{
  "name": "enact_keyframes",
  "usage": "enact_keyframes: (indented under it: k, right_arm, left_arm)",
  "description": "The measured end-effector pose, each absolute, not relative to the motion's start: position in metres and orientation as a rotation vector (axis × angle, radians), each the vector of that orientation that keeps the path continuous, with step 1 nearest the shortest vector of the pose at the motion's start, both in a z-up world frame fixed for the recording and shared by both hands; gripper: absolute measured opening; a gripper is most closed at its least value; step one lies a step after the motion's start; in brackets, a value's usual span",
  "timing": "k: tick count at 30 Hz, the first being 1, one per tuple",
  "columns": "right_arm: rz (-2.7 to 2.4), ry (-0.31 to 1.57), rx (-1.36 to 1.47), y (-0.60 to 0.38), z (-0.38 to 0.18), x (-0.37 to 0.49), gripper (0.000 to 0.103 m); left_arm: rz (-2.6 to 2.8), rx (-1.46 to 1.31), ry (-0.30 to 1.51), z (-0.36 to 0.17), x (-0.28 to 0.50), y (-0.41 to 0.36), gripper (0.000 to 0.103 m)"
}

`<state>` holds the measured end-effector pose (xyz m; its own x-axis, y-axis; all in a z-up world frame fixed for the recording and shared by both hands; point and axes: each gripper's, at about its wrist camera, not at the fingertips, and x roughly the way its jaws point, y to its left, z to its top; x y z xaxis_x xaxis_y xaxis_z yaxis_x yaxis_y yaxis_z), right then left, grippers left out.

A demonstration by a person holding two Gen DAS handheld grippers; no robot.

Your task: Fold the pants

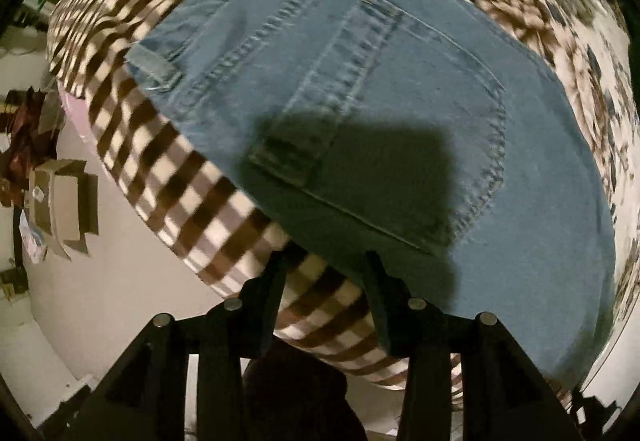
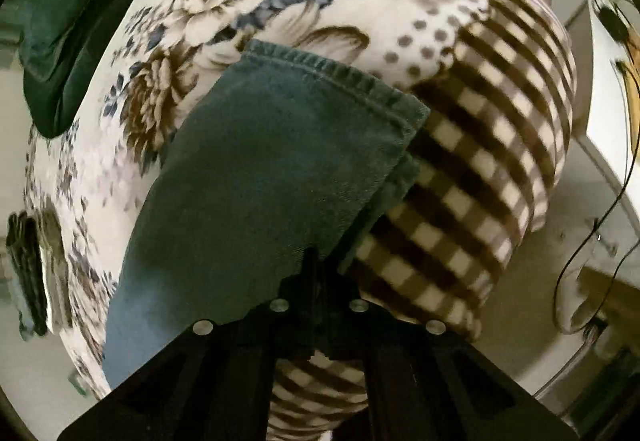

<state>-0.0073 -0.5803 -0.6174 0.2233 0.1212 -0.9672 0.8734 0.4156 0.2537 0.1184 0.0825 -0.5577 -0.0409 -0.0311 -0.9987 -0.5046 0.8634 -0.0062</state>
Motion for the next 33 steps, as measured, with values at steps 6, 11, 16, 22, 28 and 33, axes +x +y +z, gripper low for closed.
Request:
enact_keyframes:
  k: [6, 11, 16, 22, 28, 33]
  right_arm:
    - [-0.616, 1.294, 1.110, -0.584, -0.628, -0.009, 0.009]
    - [-0.510, 1.239, 1.139, -0.542, -0.606, -0.011, 0.047]
    - [-0.372, 1.296, 1.148, -0.464, -0.624, 0.018, 0.048]
    - [-0.398, 1.382, 1.121, -0.402, -0.654, 0.042, 0.048]
    - [-0.400, 1.424, 1.069, -0.379, -0.654, 0.049, 0.048]
    - [-0.420, 1.445, 1.063, -0.379, -0.654, 0.055, 0.048]
  left_arm:
    - [0.431, -0.542, 1.527, -0.553, 0.110, 0.116, 0.037]
    - [0.477, -0.677, 1.433, -0.547, 0.107, 0.162, 0.037]
    - [0.535, -0.781, 1.385, -0.570, 0.119, 0.211, 0.039]
    - [0.509, -0.740, 1.232, -0.549, 0.126, 0.216, 0.008]
    - [0.458, -0.720, 1.160, -0.524, 0.132, 0.223, 0.008]
    - [0.448, -0.754, 1.295, -0.565, 0.136, 0.226, 0.013]
